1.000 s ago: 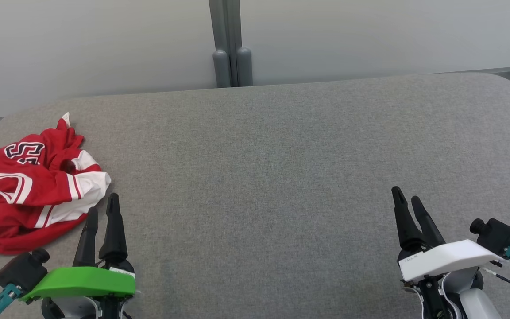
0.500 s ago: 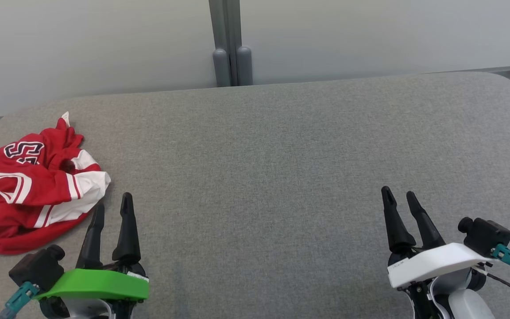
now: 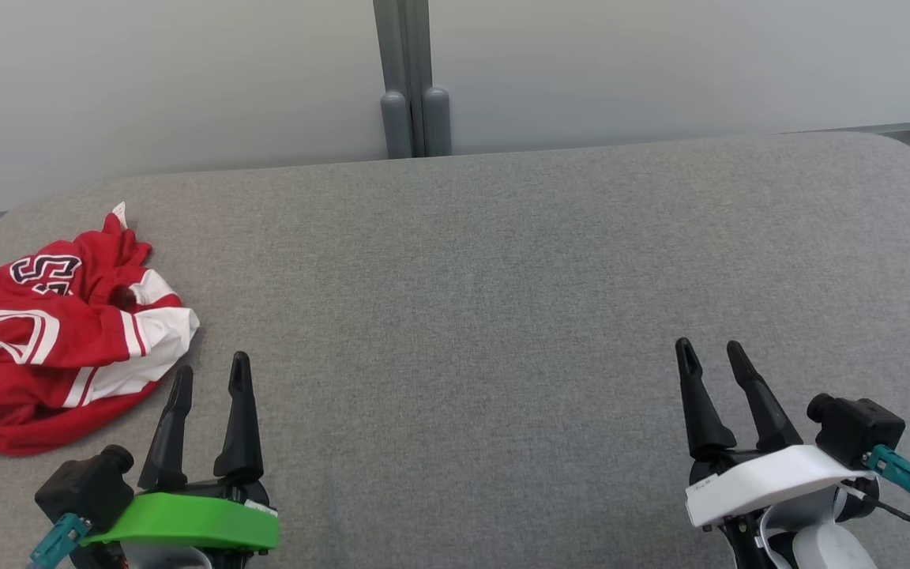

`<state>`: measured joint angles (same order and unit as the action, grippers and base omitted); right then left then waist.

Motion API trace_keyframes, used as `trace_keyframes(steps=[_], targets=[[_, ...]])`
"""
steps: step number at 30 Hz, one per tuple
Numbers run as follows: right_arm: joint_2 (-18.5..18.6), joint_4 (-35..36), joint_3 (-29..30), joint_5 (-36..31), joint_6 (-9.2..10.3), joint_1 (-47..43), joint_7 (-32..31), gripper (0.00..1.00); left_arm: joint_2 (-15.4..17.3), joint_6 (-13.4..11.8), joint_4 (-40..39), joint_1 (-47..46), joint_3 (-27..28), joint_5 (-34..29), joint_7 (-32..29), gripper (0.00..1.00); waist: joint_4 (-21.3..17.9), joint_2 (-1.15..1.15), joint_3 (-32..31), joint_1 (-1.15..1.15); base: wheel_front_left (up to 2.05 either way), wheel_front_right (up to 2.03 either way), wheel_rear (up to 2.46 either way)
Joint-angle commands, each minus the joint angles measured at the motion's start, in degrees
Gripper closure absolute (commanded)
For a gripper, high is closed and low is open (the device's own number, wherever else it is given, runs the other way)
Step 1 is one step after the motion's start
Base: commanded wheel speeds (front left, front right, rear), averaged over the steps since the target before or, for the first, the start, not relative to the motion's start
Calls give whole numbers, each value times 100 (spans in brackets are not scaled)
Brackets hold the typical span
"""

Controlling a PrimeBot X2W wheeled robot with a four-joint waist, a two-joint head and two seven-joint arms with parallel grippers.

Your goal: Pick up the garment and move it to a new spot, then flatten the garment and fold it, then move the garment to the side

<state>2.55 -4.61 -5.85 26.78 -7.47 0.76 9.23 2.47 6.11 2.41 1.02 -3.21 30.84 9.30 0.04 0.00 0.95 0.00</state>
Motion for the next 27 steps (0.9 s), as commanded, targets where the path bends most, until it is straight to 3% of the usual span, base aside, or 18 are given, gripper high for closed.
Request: trace_keyframes(steps=[1, 27], targets=[[30, 69, 12, -162, -3, -22, 69, 0, 48, 35, -59, 22, 6, -171, 58, 0, -1, 0, -13, 0, 0, 0, 0], [38, 101, 251, -1200, -3, -154, 391, 0, 56, -52, 87, 177, 6, -1428, 381, 0, -95, 0, -62, 0, 0, 0, 0]])
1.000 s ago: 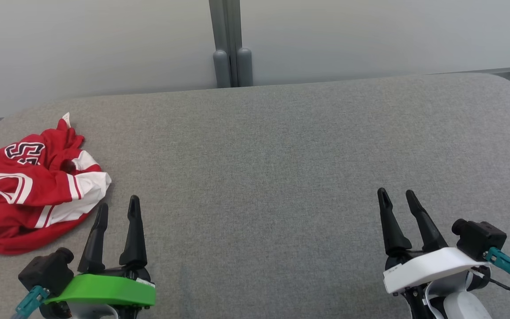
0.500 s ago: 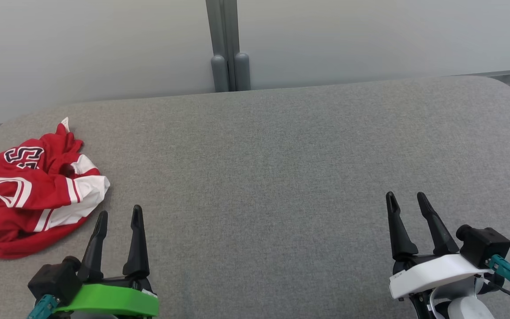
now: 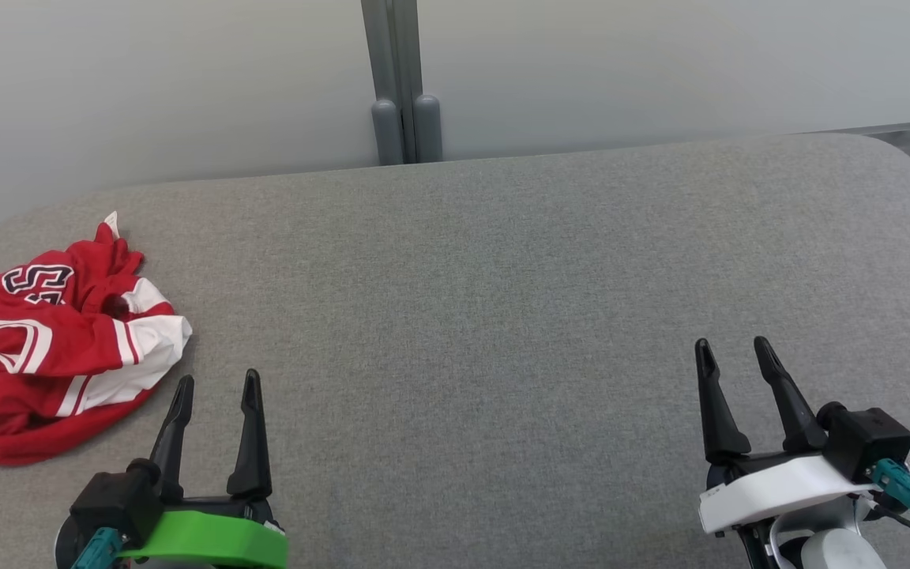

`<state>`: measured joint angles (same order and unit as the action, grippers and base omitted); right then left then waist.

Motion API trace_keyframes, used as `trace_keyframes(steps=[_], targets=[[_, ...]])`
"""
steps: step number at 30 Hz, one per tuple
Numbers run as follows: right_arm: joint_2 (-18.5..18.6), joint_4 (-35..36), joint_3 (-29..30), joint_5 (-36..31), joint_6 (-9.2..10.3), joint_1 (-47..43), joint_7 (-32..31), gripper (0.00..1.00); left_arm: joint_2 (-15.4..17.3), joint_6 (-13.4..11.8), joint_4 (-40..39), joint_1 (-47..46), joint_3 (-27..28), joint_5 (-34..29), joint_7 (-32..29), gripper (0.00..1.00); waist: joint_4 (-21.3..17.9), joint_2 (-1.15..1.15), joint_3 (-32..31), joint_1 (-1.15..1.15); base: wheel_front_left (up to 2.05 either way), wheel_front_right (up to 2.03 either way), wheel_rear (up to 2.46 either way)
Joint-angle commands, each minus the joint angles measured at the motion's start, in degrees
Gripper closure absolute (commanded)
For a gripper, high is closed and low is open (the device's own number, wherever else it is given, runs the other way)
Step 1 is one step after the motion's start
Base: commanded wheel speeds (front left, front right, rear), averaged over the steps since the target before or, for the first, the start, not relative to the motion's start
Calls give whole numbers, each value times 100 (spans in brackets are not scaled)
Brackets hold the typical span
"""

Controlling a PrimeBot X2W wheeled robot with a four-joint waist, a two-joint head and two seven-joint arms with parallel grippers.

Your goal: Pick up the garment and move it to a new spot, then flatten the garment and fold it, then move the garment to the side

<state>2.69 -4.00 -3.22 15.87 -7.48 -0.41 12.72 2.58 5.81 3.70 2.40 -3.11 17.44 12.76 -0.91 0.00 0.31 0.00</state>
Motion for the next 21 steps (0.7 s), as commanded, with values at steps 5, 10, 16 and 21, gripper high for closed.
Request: trace_keyframes(steps=[5, 10, 16, 21], targets=[[26, 27, -6, -283, -2, -40, 94, 0, 47, -52, -123, 26, -29, -320, 90, 0, -8, 0, 16, 0, 0, 0, 0], [28, 16, -7, -498, -2, -51, 149, 0, 46, -101, -205, 41, -46, -532, 150, 0, -14, 0, 25, 0, 0, 0, 0], [29, 52, -60, -698, -2, -60, 213, 0, 48, -112, -246, 66, -53, -720, 213, 0, -35, 0, 37, 0, 0, 0, 0], [30, 72, -95, -881, -1, -63, 263, 0, 49, -104, -260, 80, -66, -880, 261, 0, -47, 0, 39, 0, 0, 0, 0]])
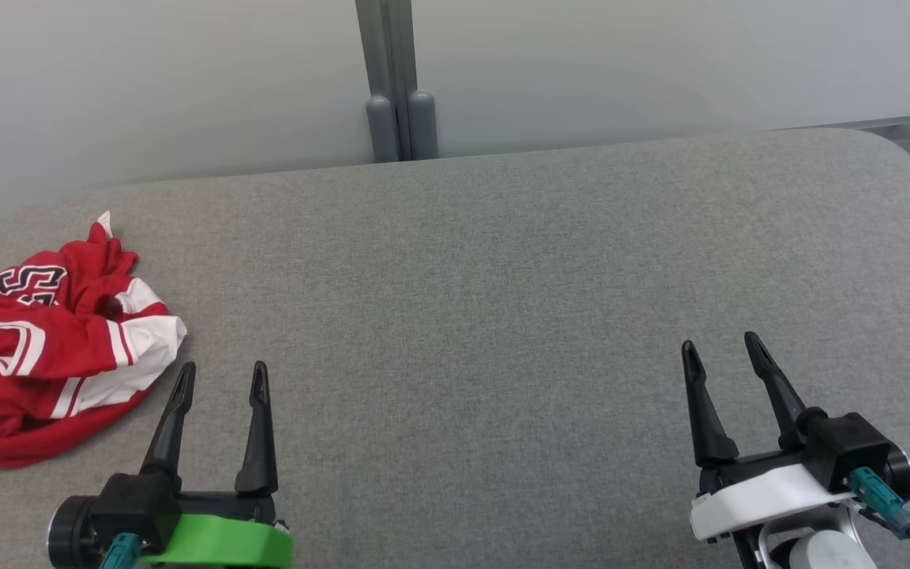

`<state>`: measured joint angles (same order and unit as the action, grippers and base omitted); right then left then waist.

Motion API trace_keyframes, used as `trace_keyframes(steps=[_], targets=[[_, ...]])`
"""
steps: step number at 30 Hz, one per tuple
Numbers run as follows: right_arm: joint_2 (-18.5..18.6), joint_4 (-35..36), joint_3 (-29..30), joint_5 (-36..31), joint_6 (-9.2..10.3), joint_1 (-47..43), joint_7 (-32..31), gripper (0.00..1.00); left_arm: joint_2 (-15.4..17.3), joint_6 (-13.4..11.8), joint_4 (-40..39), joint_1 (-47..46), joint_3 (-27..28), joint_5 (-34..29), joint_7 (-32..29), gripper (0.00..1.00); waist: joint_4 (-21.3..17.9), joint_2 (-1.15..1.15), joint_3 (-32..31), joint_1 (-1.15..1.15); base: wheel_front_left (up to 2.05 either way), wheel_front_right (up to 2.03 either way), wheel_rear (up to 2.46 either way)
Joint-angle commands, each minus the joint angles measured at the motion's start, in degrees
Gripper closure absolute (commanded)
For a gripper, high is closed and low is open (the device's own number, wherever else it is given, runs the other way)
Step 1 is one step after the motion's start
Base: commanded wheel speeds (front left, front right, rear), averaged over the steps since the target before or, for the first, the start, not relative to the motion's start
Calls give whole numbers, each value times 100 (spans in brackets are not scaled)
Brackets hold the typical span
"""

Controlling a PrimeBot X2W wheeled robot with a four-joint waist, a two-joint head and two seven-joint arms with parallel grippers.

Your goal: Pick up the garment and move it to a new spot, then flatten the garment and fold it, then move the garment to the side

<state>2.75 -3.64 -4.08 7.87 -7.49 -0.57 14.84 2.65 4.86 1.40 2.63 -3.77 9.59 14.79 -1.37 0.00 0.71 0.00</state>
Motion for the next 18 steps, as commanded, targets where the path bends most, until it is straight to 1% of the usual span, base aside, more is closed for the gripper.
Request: trace_keyframes(steps=[1, 18], targets=[[24, 36, -8, -74, 0, -49, 42, 0, 41, -9, -29, 58, 0, -84, 47, 0, -1, 0, -2, 0, 0, 0, 0], [23, 26, 18, -108, 0, -55, 40, 0, 40, -12, 62, 63, -74, -84, 36, 0, 11, 0, -9, 0, 0, 0, 0]])
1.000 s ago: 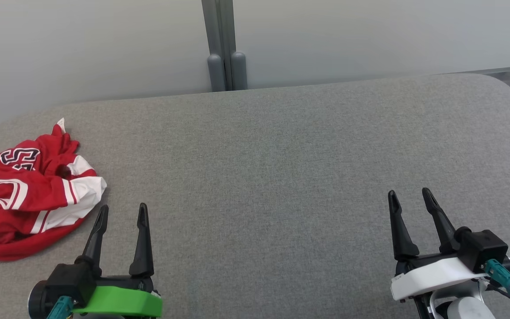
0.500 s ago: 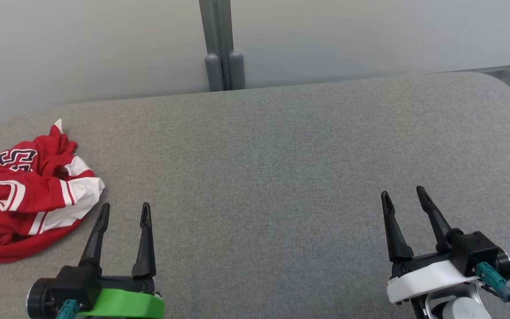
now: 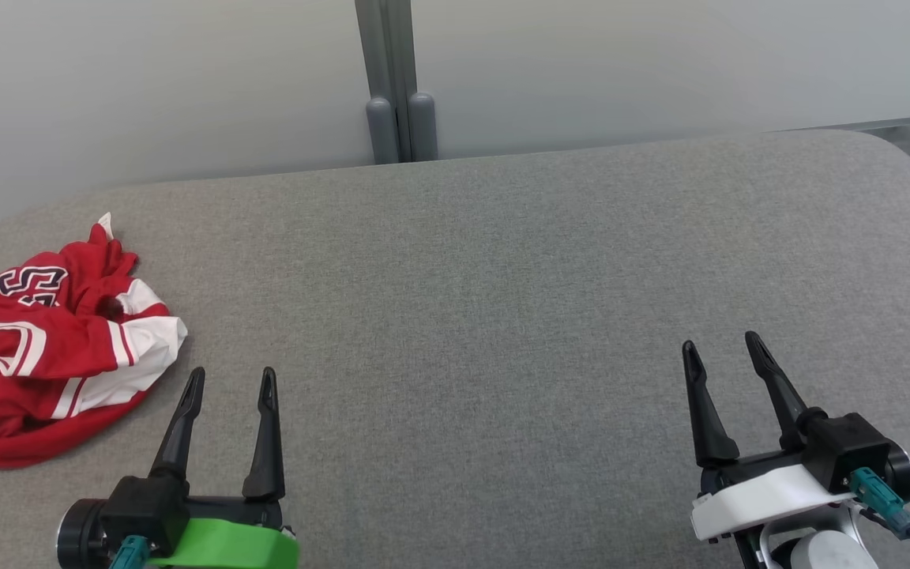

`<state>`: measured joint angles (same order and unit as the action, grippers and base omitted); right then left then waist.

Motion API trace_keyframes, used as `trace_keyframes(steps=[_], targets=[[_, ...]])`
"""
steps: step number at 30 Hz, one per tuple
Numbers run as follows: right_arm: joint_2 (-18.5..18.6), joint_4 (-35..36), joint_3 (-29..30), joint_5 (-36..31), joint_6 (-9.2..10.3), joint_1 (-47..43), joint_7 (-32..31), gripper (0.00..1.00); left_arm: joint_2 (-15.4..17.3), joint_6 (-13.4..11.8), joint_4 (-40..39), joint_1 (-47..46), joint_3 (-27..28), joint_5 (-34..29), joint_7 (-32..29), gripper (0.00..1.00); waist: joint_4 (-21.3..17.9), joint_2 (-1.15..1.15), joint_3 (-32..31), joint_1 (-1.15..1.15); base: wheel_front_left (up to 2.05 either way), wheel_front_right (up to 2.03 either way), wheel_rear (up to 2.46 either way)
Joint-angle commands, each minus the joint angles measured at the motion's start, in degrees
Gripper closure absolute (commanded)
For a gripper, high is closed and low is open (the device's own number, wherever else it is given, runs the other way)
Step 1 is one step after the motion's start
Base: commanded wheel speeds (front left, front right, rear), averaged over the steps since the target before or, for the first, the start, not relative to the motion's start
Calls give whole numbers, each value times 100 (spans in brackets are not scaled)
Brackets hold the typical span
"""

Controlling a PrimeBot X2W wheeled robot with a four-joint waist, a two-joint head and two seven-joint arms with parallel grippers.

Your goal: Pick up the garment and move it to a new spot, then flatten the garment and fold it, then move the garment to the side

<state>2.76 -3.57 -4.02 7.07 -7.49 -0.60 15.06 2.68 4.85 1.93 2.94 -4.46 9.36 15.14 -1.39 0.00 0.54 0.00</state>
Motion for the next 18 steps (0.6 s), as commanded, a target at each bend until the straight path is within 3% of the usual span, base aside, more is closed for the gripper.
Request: trace_keyframes(steps=[1, 9, 18], targets=[[22, 24, 24, -23, 0, -54, 19, 0, 38, -15, 20, 14, -11, -58, 1, 0, 32, 0, 17, 0, 0, 0, 0], [20, -27, 10, -27, 0, -138, 18, 0, 37, -52, 45, -37, -100, 28, 2, 0, 398, 0, 70, 0, 0, 0, 0], [19, 168, 1, -139, 0, -160, 18, 0, 36, -257, -94, 6, -56, 142, 1, 0, 1126, 0, 118, 0, 0, 0, 0]])
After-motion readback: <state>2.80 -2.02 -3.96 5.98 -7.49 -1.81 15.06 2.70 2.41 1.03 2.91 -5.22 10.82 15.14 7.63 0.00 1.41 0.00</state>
